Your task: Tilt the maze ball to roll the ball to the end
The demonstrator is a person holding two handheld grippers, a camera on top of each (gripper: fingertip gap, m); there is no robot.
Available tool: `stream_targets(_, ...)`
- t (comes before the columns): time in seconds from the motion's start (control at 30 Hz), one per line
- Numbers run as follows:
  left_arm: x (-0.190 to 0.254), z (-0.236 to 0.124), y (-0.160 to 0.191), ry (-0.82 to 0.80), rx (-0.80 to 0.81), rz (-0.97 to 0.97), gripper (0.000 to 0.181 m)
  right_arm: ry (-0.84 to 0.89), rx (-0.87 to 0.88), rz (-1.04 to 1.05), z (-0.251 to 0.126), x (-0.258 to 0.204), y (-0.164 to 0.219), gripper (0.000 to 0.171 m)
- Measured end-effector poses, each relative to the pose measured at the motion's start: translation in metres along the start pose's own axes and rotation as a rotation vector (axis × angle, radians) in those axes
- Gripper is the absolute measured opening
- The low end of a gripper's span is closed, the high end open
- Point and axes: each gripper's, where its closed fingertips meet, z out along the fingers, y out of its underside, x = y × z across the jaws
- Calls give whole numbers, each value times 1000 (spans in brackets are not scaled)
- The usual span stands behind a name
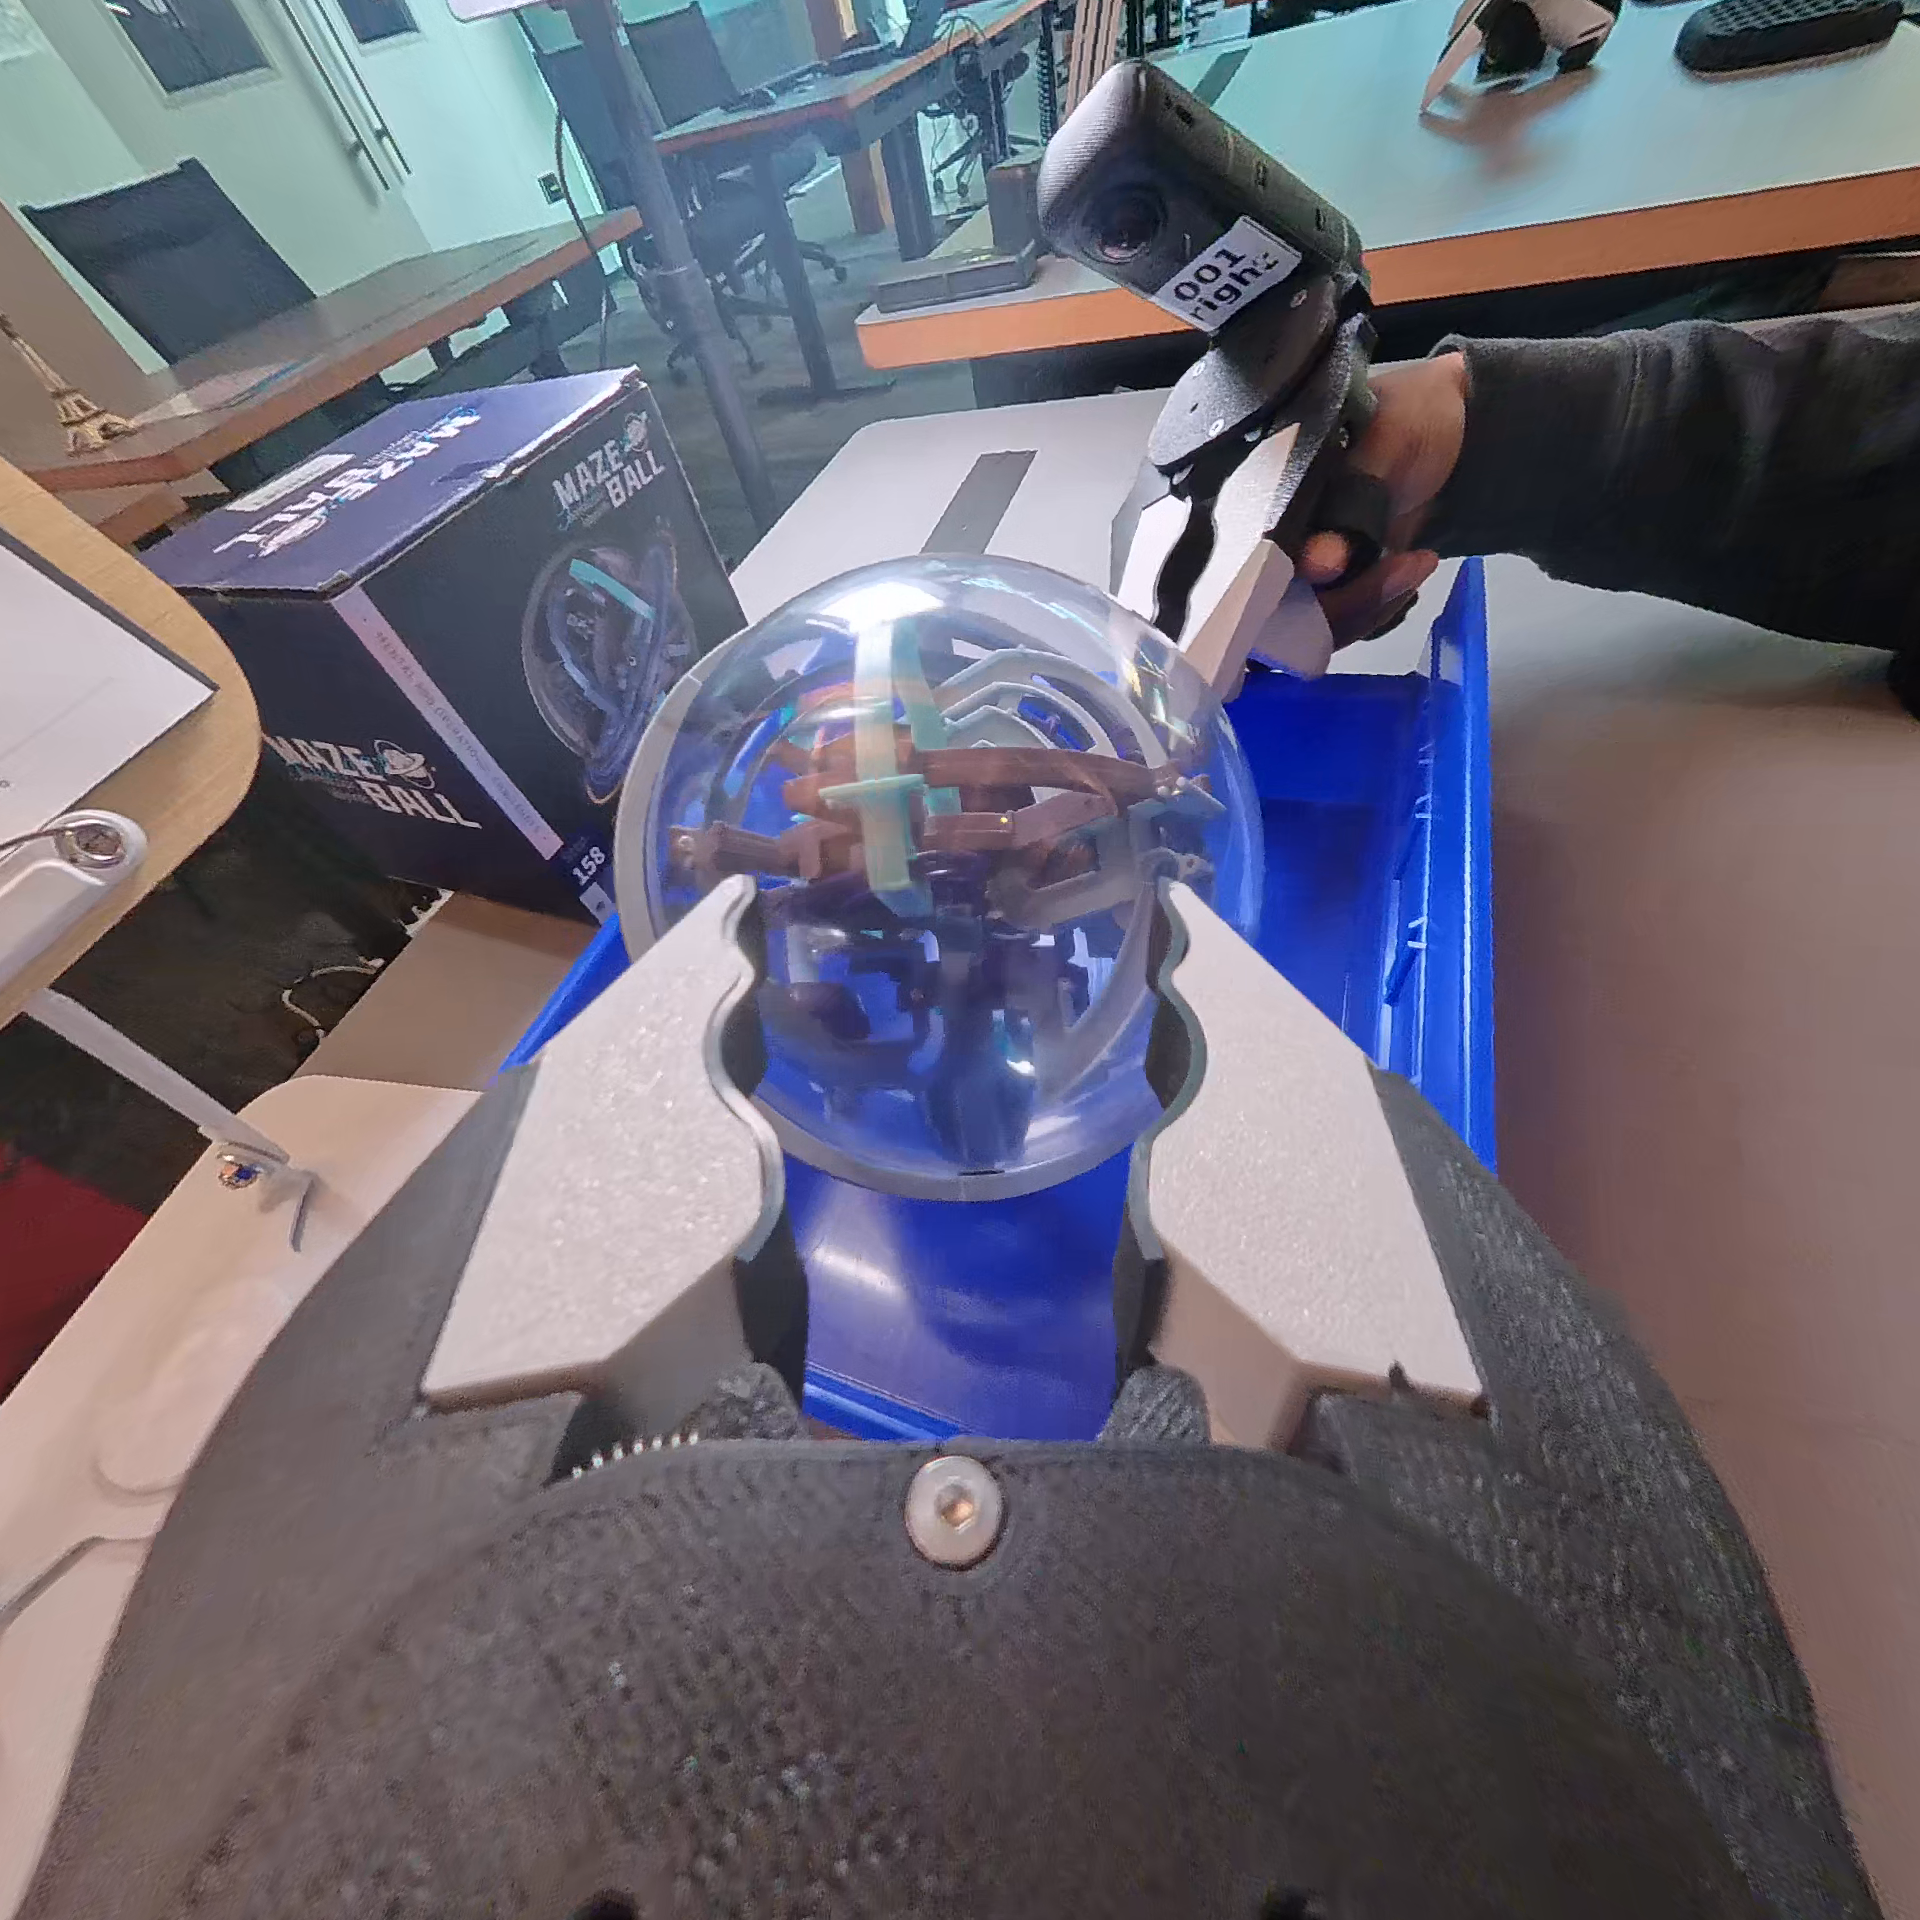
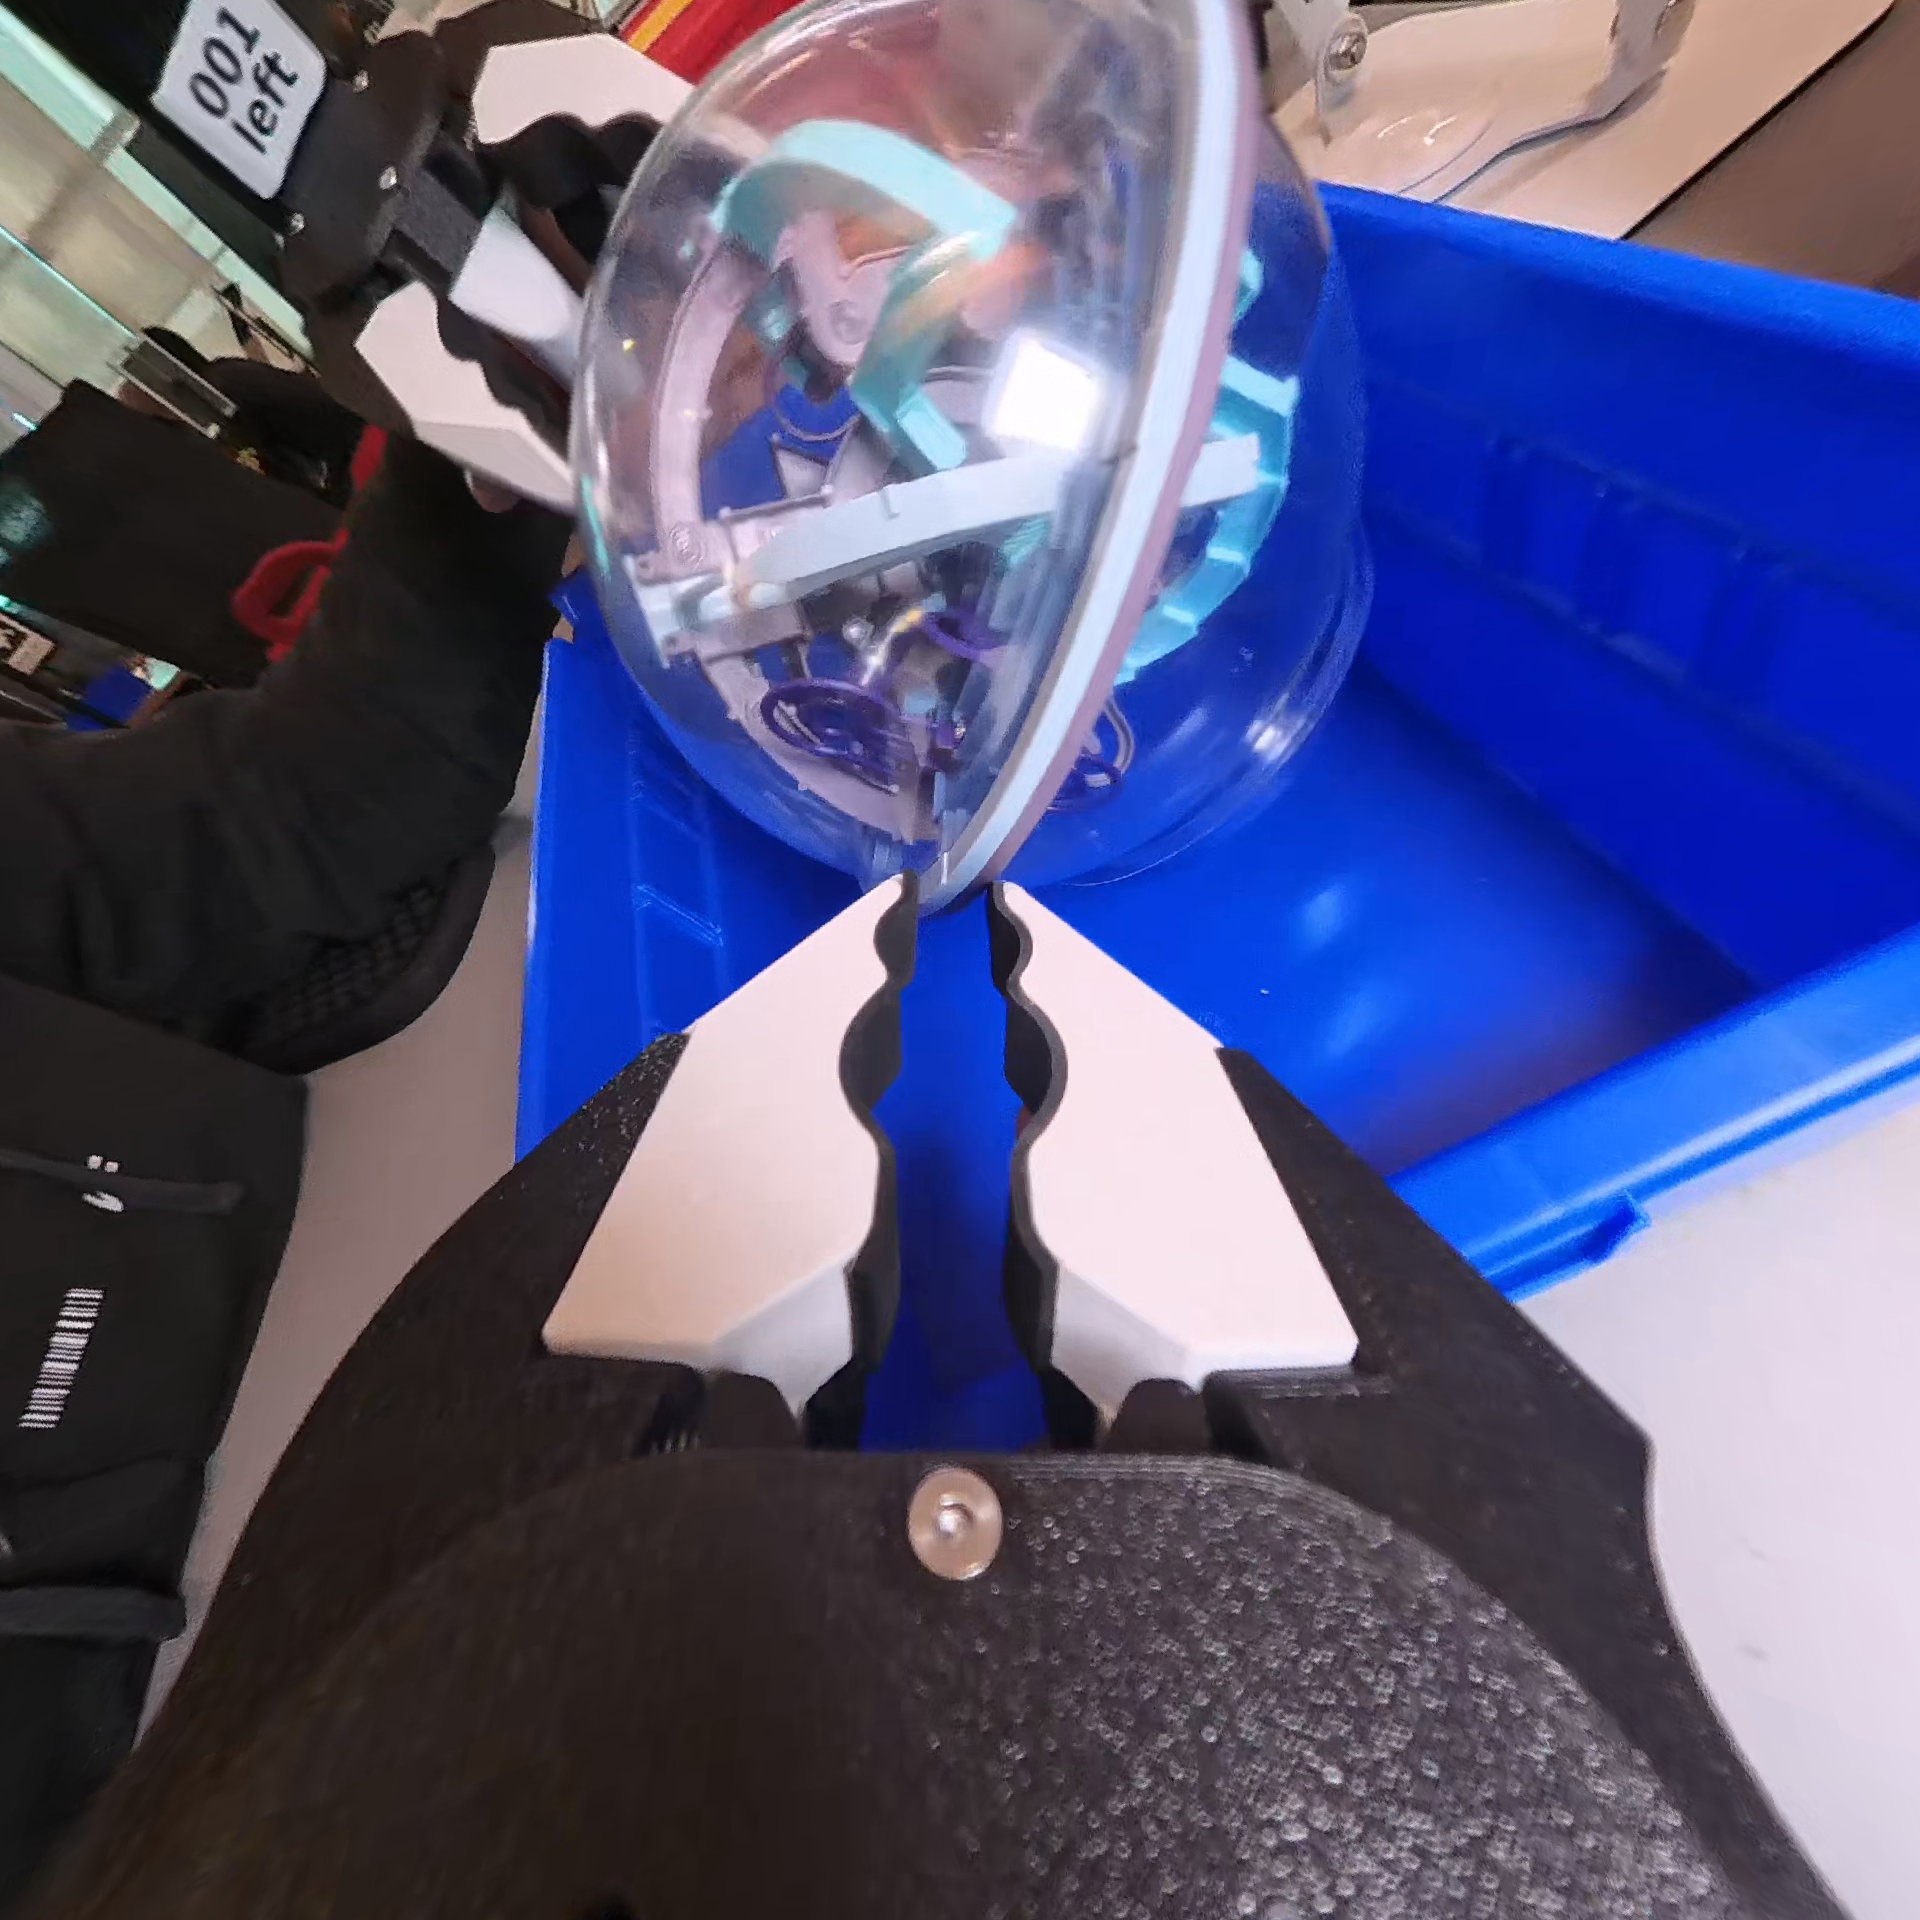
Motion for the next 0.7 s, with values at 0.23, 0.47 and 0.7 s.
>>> stream_targets(0.23,-3,3,1,1,2,-23,77,-3,-85,-38,6,5,-1,25)
stream_targets(0.47,-3,4,0,-4,8,-23,79,-49,-48,-4,6,3,-2,12)
stream_targets(0.7,-9,5,1,-43,19,-33,84,-101,57,205,6,5,-15,8)
